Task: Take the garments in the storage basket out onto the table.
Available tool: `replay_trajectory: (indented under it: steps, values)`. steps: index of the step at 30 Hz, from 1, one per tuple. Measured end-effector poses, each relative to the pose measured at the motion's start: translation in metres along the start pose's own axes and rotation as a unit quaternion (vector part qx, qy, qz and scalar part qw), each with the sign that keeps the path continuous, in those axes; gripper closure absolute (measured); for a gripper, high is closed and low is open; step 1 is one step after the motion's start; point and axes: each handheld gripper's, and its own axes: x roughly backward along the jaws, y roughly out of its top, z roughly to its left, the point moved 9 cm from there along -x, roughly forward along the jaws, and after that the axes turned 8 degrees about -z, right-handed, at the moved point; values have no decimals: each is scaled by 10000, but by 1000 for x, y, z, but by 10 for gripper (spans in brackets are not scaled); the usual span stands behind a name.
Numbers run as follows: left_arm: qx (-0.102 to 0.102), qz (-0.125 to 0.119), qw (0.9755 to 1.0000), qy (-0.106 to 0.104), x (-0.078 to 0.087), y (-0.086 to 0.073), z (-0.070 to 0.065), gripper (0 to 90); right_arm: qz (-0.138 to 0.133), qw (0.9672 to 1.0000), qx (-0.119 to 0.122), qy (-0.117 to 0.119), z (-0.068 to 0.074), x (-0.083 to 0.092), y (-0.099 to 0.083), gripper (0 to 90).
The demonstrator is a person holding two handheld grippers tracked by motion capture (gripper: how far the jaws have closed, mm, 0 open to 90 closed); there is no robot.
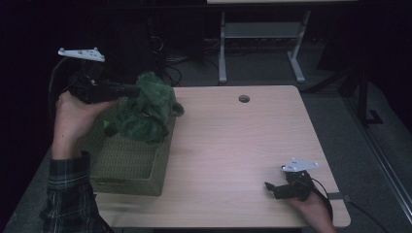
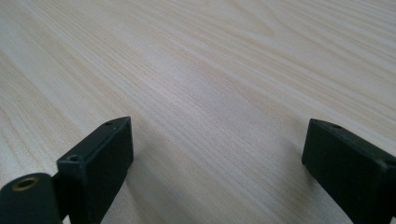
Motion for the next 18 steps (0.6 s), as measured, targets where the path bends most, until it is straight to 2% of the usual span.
replay_trajectory:
  steps: [1,6,11,16,18]
  values:
    - [-60,3,10000,-45,-3,5,-5,859,0,10000,0,1,0,0,0,85]
    - [-129,29,9998,-132,-14,10,-14,858,-1,10000,2,1,0,0,0,85]
    - [-204,107,9995,-221,-30,11,-25,858,-1,10000,1,1,0,0,0,84]
    - [-255,83,9991,-343,-47,13,-37,858,0,10000,-2,-2,0,0,0,85]
    - [-284,46,9986,-449,-58,12,-45,857,0,10000,-3,-3,0,0,0,85]
